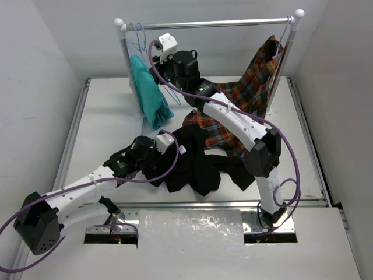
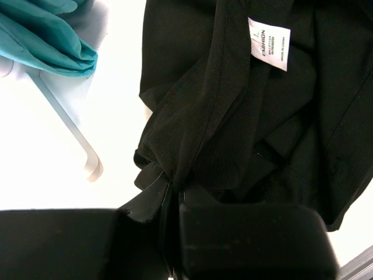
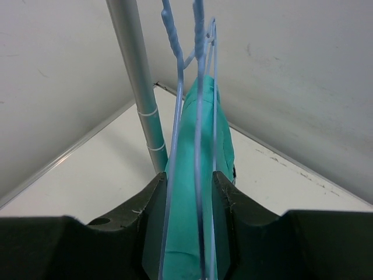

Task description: Place the shirt on the hanger

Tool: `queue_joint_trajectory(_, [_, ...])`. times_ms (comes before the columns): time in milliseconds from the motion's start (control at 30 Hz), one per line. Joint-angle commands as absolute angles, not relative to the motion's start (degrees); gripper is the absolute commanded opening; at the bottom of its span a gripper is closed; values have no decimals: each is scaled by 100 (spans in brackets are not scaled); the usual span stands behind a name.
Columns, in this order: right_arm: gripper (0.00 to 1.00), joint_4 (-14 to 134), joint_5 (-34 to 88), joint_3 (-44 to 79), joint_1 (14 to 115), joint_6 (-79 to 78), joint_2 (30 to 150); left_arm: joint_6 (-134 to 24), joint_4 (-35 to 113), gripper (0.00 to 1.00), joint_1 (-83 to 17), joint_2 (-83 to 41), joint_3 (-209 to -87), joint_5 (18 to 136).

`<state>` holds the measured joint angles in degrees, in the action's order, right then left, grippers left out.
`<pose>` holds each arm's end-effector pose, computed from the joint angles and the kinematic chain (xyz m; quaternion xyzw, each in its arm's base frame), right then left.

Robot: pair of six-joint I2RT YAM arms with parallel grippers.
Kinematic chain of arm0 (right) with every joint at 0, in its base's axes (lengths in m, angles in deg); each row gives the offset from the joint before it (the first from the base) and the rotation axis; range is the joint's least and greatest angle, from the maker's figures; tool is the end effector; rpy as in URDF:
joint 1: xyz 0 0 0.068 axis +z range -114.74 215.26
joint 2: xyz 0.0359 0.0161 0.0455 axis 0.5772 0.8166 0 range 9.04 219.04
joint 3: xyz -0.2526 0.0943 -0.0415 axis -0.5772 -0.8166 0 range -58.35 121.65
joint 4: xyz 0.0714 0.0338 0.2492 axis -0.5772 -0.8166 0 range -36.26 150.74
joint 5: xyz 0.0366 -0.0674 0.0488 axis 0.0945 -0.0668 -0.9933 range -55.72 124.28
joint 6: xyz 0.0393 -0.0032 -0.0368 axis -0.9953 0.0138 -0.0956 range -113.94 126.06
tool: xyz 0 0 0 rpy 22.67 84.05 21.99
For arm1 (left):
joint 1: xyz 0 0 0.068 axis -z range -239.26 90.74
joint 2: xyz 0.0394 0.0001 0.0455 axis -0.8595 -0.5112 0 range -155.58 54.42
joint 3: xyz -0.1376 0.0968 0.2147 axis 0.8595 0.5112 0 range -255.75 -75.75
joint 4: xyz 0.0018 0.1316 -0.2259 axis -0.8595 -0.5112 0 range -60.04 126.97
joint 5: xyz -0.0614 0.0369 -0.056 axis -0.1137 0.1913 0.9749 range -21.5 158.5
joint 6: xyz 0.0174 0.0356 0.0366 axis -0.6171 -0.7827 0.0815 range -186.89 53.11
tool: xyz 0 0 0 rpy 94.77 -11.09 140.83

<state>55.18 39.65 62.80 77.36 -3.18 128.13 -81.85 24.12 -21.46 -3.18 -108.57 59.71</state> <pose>0.3734 0.3329 0.4063 -0.1751 0.7069 0.2658 0.6316 0.1715 -0.1260 0.2215 0.3673 0.8166 -0.0197 0.4448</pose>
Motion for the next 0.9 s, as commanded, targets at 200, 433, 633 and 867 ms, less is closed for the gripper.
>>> queue_joint_trajectory(200, [35, 5942, 3859, 6066, 7595, -484, 12339, -8262, 2686, 1, -2191, -139, -10801, 5945])
queue_joint_trajectory(433, [35, 5942, 3789, 6048, 7586, -475, 12286, -8280, 2695, 1, -2191, -130, -10766, 5954])
queue_joint_trajectory(633, [35, 5837, 3955, 6083, 7577, -449, 12339, -8288, 2703, 1, -2191, -139, -10766, 5954])
queue_joint_trajectory(867, [33, 5732, 3990, 6206, 7577, -546, 12637, -8271, 2721, 1, -2191, -139, -10766, 5954])
